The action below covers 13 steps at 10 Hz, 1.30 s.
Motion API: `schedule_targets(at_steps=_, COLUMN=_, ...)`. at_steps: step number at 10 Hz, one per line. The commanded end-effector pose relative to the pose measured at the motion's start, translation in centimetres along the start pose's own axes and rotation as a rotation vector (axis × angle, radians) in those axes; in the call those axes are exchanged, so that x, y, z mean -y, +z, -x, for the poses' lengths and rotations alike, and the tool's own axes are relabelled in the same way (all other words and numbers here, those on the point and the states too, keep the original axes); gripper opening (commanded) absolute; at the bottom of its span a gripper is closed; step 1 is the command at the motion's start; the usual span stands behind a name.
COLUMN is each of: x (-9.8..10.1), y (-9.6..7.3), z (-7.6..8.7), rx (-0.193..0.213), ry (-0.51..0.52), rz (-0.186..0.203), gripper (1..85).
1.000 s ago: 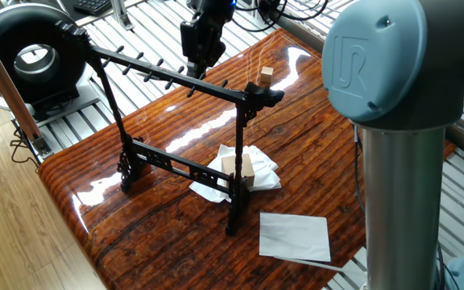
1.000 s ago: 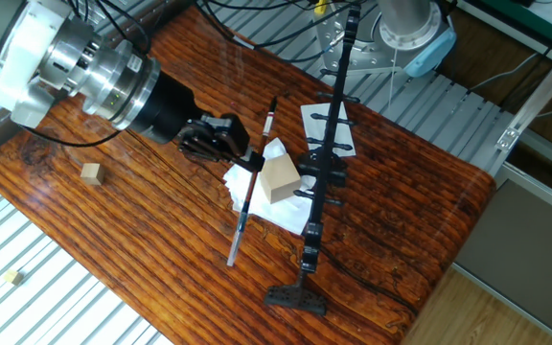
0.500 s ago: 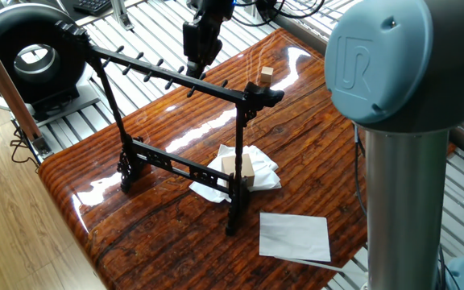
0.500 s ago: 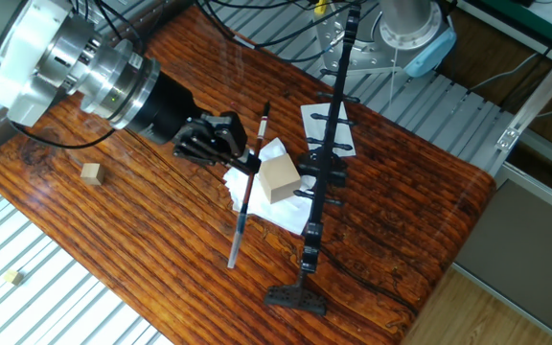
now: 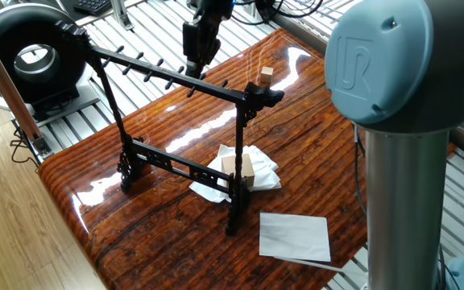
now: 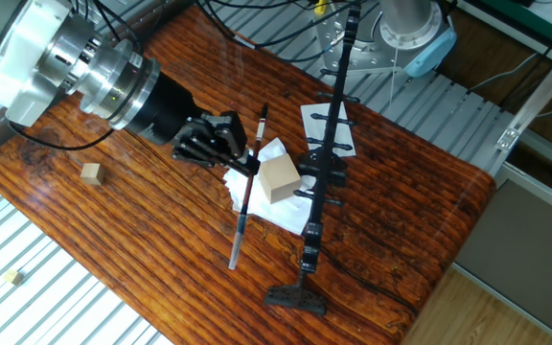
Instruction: Place the brush on the pen rack
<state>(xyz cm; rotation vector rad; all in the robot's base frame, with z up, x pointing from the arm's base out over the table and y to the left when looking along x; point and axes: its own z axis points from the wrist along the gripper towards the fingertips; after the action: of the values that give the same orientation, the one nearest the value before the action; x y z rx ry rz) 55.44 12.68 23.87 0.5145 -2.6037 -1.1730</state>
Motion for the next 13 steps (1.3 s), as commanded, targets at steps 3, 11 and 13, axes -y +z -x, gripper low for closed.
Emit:
schedule_targets(at_steps=3, x=-1.4, y=0.0, z=1.4, rx=0.026, ry=0.132, rz=0.073, gripper=1.3)
schedule_targets(at_steps=11, x=-0.4, y=0.1, z=1.4, rx=0.024, ry=0.434, rz=0.054, gripper=1.3)
schedule_targets(at_steps=13, x=-0.7, y=0.1, z=1.2, rx=0.014, ry=0.448, rz=0.066, gripper=1.3)
